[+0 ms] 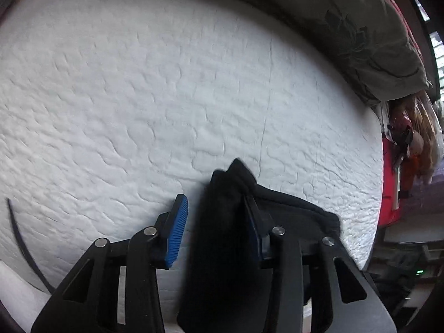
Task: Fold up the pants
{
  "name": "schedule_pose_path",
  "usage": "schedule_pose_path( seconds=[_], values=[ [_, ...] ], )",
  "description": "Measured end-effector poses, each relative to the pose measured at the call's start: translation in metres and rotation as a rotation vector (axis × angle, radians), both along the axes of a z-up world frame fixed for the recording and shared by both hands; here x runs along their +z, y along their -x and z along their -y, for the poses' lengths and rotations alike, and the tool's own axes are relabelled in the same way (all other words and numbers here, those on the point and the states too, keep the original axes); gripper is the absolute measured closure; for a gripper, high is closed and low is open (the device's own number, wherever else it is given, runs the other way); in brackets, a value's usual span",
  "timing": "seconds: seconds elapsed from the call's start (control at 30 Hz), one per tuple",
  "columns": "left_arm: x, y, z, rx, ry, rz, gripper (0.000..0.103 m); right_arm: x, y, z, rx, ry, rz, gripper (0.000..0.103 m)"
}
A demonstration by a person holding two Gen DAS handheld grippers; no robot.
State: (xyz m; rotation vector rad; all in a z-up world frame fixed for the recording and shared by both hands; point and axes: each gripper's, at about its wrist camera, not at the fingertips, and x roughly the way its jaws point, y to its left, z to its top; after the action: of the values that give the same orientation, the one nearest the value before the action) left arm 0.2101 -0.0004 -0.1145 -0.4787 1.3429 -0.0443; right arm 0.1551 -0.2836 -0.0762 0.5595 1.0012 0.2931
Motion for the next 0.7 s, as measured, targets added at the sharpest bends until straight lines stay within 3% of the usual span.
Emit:
schedule_pose_path(
  seconds=[0.1, 0.23, 0.37, 0.5, 0.7],
  values=[
    [0.007, 0.004, -0.005, 0.01, 0.022, 0.013, 0.065, -0.029, -0.001, 0.002, -0.005, 0.009, -0.068, 0.078],
    [0.031, 0.025, -0.027, 0.055, 0.074, 0.066, 0.065, -0.017, 0.002, 0.009, -0.001, -0.042, -0.073, 0.066],
    [0.044, 0.069, -0.041, 0.079, 0.18, 0.109, 0.047, 0.003, 0.019, 0.024, -0.008, -0.084, -0.036, 0.047],
    [0.031, 0.107, -0.03, 0.098, 0.265, 0.078, 0.046, 0.003, 0.042, 0.028, 0.004, -0.081, -0.031, 0.044],
    [0.009, 0.122, -0.011, 0.136, 0.278, -0.008, 0.046, -0.016, 0.053, 0.011, 0.04, -0.003, -0.077, 0.044]
  ],
)
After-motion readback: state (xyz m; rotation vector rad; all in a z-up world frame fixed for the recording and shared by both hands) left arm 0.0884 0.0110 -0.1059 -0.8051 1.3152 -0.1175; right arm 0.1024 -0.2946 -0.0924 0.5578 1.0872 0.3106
